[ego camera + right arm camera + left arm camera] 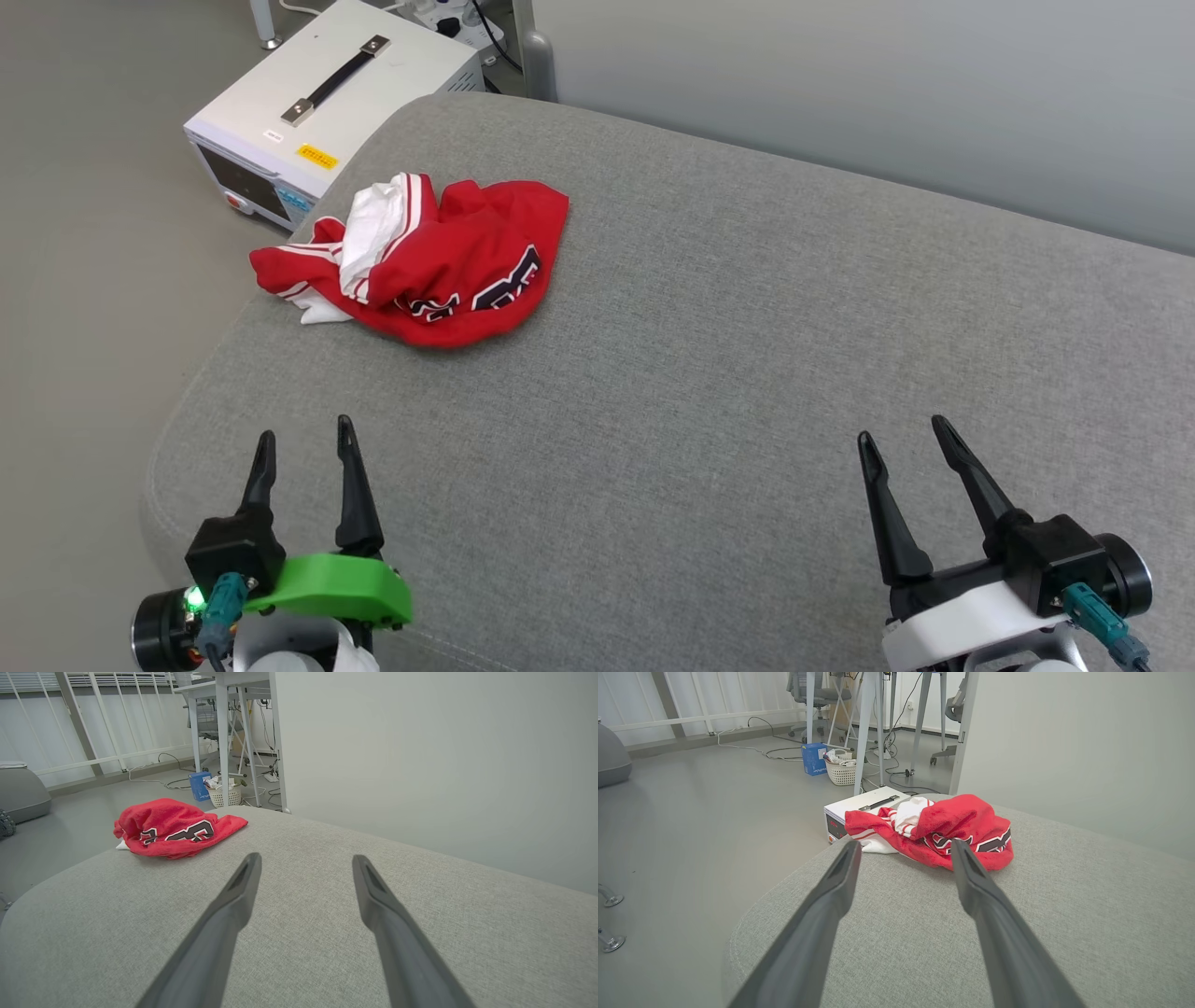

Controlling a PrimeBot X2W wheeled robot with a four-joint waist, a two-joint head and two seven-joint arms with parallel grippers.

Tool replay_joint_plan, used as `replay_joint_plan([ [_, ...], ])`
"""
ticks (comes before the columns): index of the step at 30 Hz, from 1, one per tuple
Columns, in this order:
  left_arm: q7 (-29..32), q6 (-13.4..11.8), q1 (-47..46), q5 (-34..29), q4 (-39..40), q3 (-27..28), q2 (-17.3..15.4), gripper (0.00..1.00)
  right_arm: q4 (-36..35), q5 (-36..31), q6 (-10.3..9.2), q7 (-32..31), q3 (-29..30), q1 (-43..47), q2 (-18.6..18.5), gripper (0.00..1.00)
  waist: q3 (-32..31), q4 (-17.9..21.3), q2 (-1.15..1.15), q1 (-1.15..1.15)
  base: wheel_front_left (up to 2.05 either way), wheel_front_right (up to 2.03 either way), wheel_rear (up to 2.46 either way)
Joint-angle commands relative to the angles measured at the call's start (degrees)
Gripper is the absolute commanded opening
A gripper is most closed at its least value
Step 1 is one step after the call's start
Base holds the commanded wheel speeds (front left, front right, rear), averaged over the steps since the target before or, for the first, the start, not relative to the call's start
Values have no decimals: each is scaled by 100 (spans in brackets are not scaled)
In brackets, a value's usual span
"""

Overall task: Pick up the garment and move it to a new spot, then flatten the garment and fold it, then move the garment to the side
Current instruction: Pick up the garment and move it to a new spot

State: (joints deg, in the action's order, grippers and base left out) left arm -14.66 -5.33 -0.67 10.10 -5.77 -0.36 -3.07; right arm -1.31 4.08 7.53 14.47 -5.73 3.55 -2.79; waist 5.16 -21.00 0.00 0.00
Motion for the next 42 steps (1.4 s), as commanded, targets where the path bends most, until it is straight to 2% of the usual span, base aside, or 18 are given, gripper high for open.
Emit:
replay_joint_plan([
  [1, -34, 25, -56, 29, -22, 80, 19, 100, 10, -69, -4, 52, 4, -41, -9, 100, 30, 30, 0, 0, 0, 0, 0],
  [7, -34, 533, -853, -92, -144, 538, -145, 100, -22, -187, -4, 52, 21, -154, -9, 100, 233, 153, 0, 0, 0, 0, 0],
  [12, -34, 986, -2023, -83, -557, 792, -612, 100, -77, -328, -4, 52, 13, -402, -10, 100, 568, 380, 0, 0, 0, 0, 0],
  [15, -34, 1115, -2619, -13, -915, 777, -869, 100, -145, -378, -4, 52, -23, -548, -43, 100, 782, 516, 0, 0, 0, 0, 0],
  [19, 324, 1241, -3540, 284, -1506, 642, -1365, 100, -263, -421, -4, 52, -58, -748, -131, 100, 1096, 741, 0, 0, 0, 0, 0],
  [21, 709, 1269, -3944, 507, -1727, 464, -1596, 100, -315, -431, -4, 52, -49, -834, -152, 100, 1229, 857, 0, 0, 0, 0, 0],
  [29, 3074, 1280, -4934, 1820, -2013, -1181, -2702, 100, -464, -438, -4, 52, -25, -1002, -172, 100, 1569, 1263, 0, 0, 0, 0, 0],
  [30, 3418, 1281, -5011, 1986, -2017, -1394, -2847, 100, -475, -436, -4, 52, -23, -1022, -176, 100, 1607, 1310, 0, 0, 0, 0, 0],
  [31, 4307, 1281, -5121, 2395, -2018, -1930, -3223, 100, -502, -429, -4, 52, -29, -1084, -173, 100, 1721, 1461, 0, 0, 0, 0, 0],
  [32, 4583, 1281, -5142, 2563, -2007, -2088, -3331, 100, -515, -426, -4, 52, -25, -1106, -168, 100, 1761, 1512, 0, 0, 0, 0, 0],
  [37, 5525, 1281, -5110, 3187, -2026, -2616, -3711, 100, -542, -403, -4, 52, -17, -1193, -151, 100, 1945, 1713, 0, 0, 0, 0, 0],
  [42, 5925, 1282, -4984, 3491, -2402, -2887, -3835, 100, -555, -397, -4, 52, -47, -1288, -150, 100, 2154, 1865, 0, 0, 0, 0, 0],
])
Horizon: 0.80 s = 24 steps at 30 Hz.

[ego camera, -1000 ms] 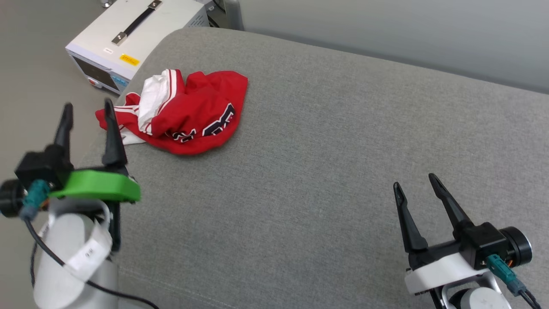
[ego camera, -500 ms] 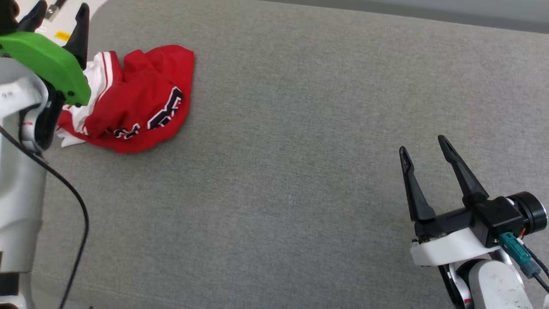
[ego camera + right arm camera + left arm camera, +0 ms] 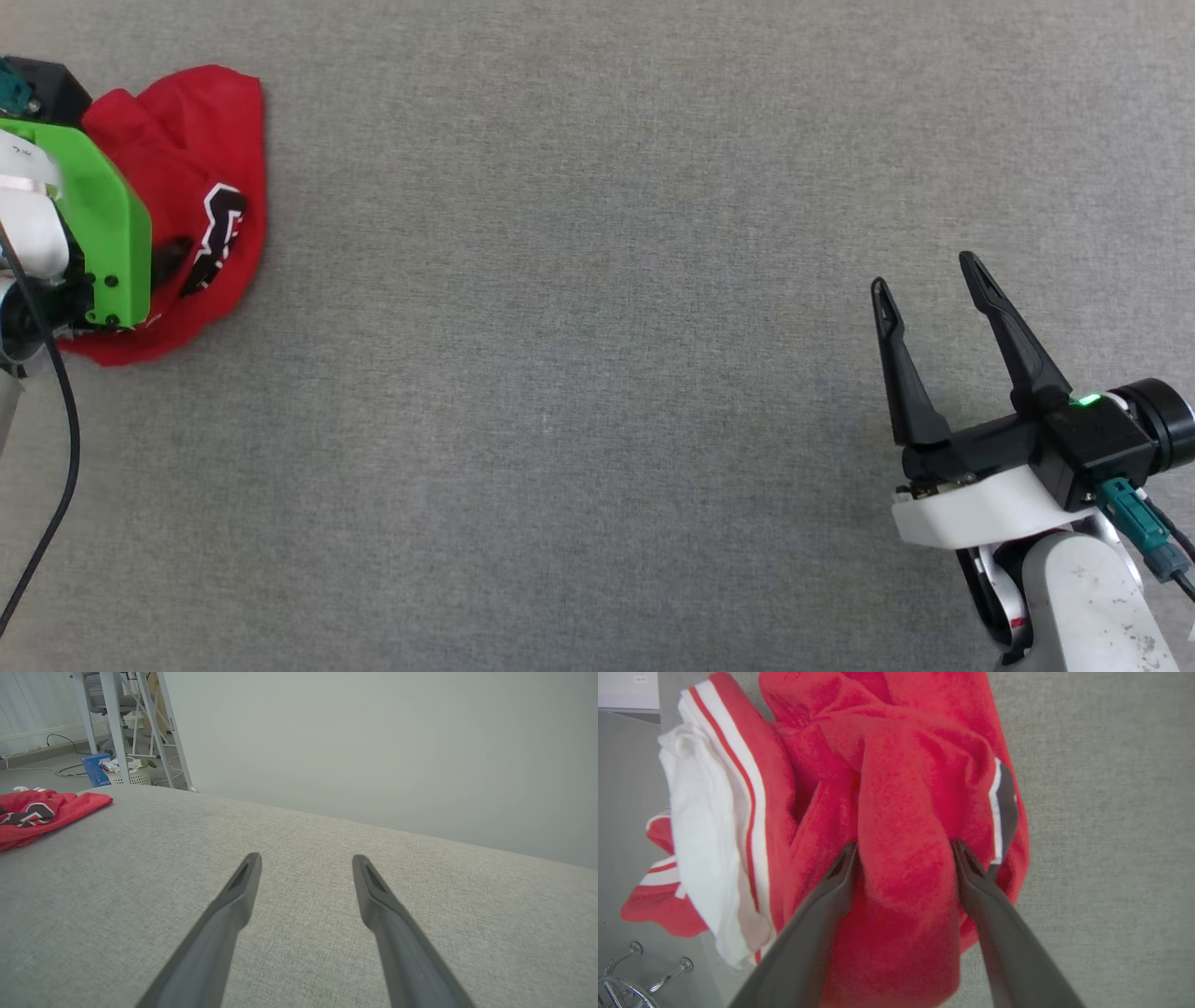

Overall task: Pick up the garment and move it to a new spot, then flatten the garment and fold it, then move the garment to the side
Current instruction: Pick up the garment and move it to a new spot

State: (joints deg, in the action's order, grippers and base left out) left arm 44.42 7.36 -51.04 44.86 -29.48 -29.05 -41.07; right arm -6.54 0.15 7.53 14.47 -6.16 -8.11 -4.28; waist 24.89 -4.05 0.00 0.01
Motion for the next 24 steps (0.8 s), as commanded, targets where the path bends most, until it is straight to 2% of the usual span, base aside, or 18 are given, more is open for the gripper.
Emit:
replay_joint_plan([
  [1, 59, 13, 94, 66, -164, -42, -18, 100, -31, -1, -4, 52, -14, -149, -3, 100, 221, 201, 0, -1, 0, 0, 0],
  [8, 270, 13, 344, 171, -917, -349, 257, 100, -29, 6, -4, 52, 17, -235, -20, 100, 387, 270, 0, -1, 0, 0, 0],
  [13, 134, 13, 339, 220, -1254, -497, 552, 100, 34, 12, -4, 52, -29, -243, -30, 100, 342, 235, 0, -1, 0, 0, 0],
  [15, -27, 13, 289, 183, -1245, -588, 539, 0, 56, 22, -4, 52, -45, -235, -25, 100, 256, 219, 0, -1, 0, 0, 0],
  [24, -1395, 13, -112, -92, -641, -875, 163, 0, 131, 77, -4, 52, 46, 17, 16, 100, -424, 95, 0, -1, 0, 0, 0],
])
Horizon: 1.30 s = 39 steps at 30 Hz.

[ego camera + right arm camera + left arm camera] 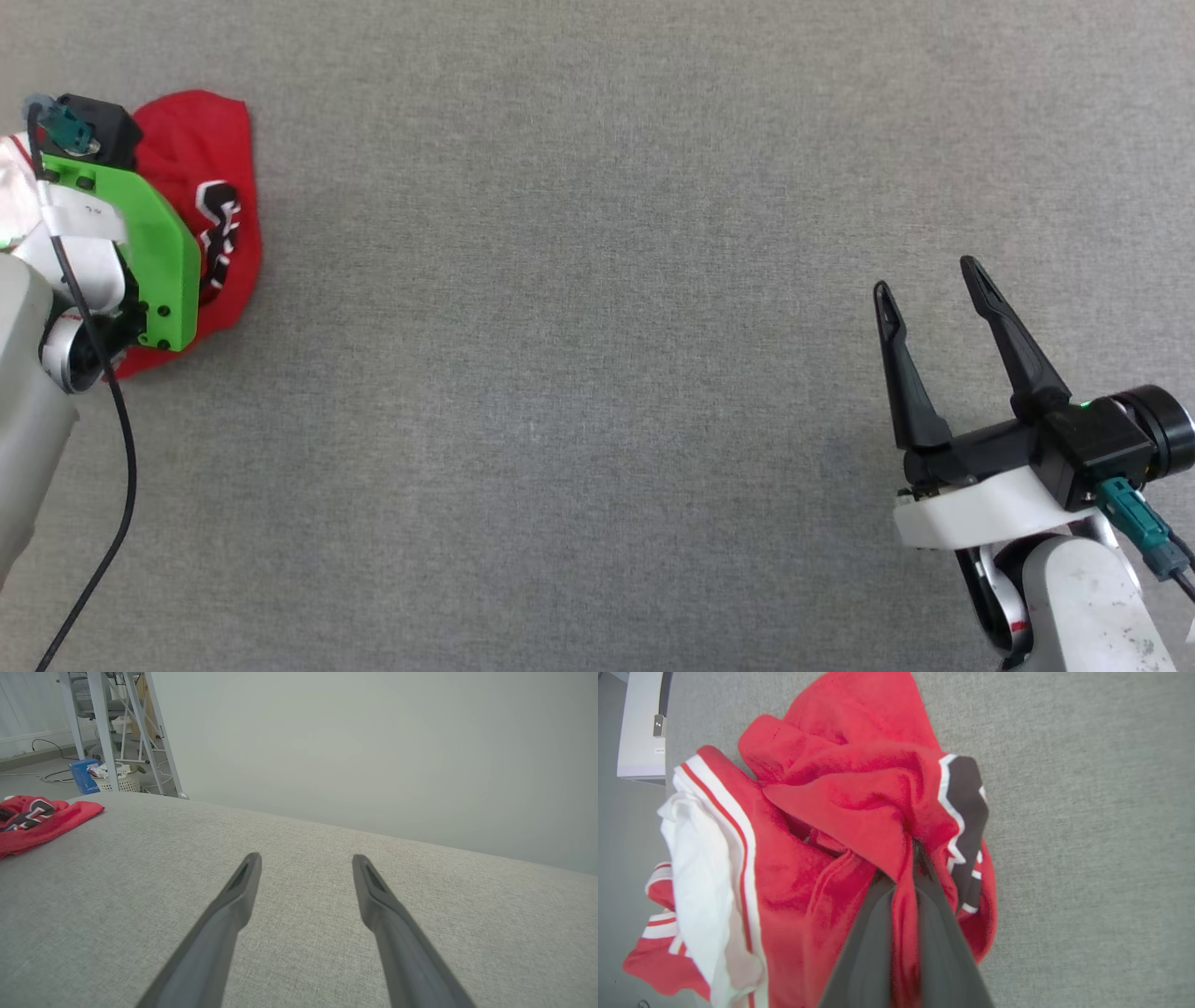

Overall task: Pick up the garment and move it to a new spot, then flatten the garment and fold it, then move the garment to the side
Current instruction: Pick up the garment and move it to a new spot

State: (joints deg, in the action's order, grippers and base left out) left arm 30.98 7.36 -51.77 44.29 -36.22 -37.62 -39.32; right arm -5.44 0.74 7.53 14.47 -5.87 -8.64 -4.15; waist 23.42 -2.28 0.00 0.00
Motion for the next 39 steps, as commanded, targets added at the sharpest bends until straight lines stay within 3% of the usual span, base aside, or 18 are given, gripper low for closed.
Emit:
replay_joint_plan([
  [1, -188, 13, -83, -75, 149, -77, -51, 0, 28, 26, -4, 52, 34, 116, 11, 100, -360, -97, 0, 0, 0, 0, 0],
  [6, -659, 13, -270, -296, 755, -408, -137, 0, 46, 43, -4, 52, 64, 259, 47, 100, -683, -115, 0, 0, 0, 0, 0],
  [12, -983, 13, -417, -561, 1524, -837, 76, 0, 12, 54, -4, 52, 99, 312, 88, 100, -943, 95, 0, 0, 0, 0, 0],
  [18, -1290, 13, -629, -910, 2285, -1464, 776, 0, -56, 60, -4, 52, 244, 310, 117, 100, -887, 601, 0, 0, 0, 0, 0],
  [26, -1800, 13, -985, -1013, 2390, -2275, 1698, 0, -107, 208, -4, 52, 468, 300, 125, 100, -688, 1130, 0, 0, 0, 0, 0],
  [34, -2153, 13, -850, -950, 2018, -3252, 2620, 0, -159, 344, -4, 52, 815, 287, 126, 100, -427, 1241, 0, 0, 0, 0, 0],
  [39, -2109, 13, -417, -972, 1524, -3545, 2940, 0, -169, 369, -4, 52, 852, 169, 126, 100, -249, 1226, 0, 0, 0, 0, 0],
])
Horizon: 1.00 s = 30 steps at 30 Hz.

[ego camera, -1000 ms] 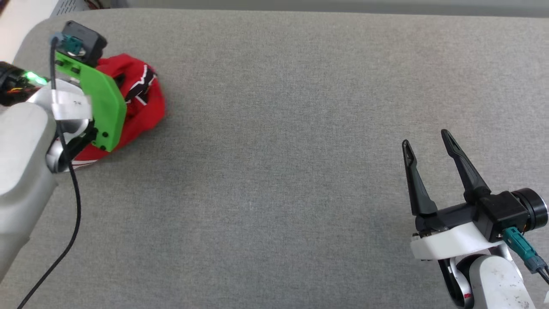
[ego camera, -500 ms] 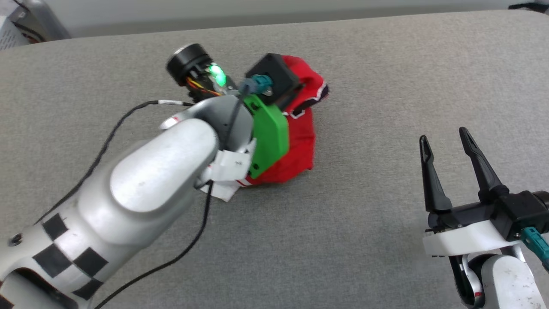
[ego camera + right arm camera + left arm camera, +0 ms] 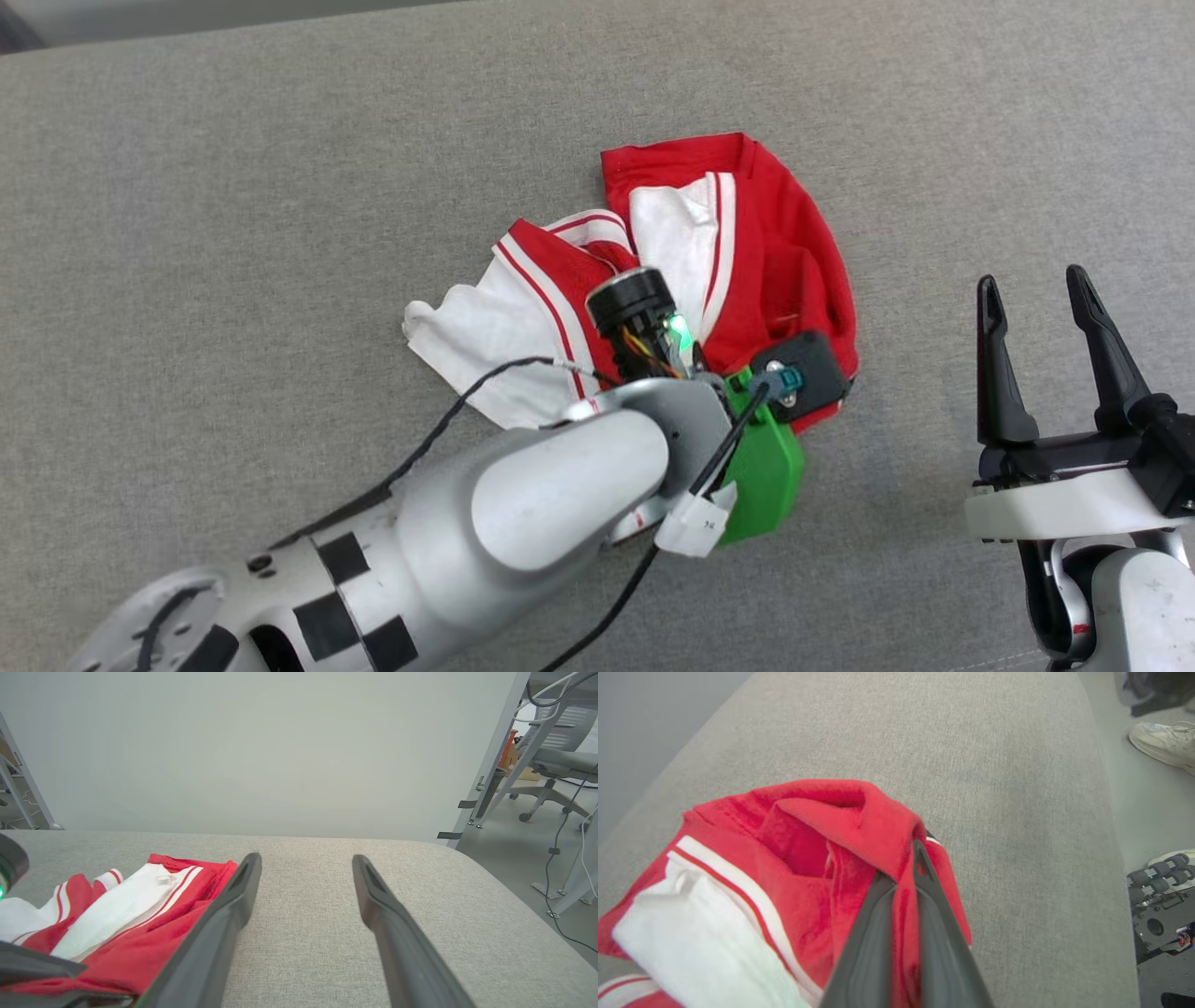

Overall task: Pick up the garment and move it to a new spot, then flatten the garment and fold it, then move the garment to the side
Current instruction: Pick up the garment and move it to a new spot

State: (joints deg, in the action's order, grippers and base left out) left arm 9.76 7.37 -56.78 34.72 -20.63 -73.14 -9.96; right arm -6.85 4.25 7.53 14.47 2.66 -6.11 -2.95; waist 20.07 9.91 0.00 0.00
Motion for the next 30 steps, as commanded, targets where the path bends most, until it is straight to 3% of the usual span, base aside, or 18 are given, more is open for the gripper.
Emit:
replay_joint_plan([
  [1, 44, 12, 218, -49, -146, -9, 60, 0, -24, 14, -4, 52, -6, -111, 7, 100, 111, 2, 0, 0, 0, 0, 0],
  [7, 458, 12, 1020, -483, -274, -19, 255, 0, 36, 6, -4, 52, -57, -200, 7, 100, 215, -18, 0, 0, 0, 0, 0],
  [11, 288, 12, 1108, -519, -352, -20, 297, 0, 81, -7, -4, 52, -79, -190, 7, 100, 180, -76, 0, 0, 0, 0, 0],
  [12, 153, 12, 1069, -499, -403, -20, 312, 19, 92, -12, -4, 52, -79, -179, 7, 100, 149, -96, 0, 0, 0, 0, 0],
  [13, -26, 12, 1006, -520, -473, -20, 337, 100, 109, -20, -4, 52, -83, -162, 7, 100, 104, -117, 0, 0, 0, 0, 0],
  [18, -1054, -7, 753, -435, -738, 111, 494, 100, 174, -63, -4, 52, -53, -44, 7, 100, -204, -237, 0, 0, 0, 0, 0],
  [20, -1463, -133, 729, -417, -737, 288, 543, 100, 195, -79, -4, 52, -42, 29, 7, 100, -378, -294, 0, 0, 0, 0, 0],
  [25, -2139, -729, 811, -447, -641, 731, 473, 100, 217, -112, -4, 52, -32, 208, 7, 100, -741, -438, 0, 0, 0, 0, 0],
  [30, -2412, -1396, 1103, -437, -461, 1317, 60, 100, 220, -135, -4, 52, -32, 380, 7, 100, -1043, -605, 0, 0, 0, 0, 0],
])
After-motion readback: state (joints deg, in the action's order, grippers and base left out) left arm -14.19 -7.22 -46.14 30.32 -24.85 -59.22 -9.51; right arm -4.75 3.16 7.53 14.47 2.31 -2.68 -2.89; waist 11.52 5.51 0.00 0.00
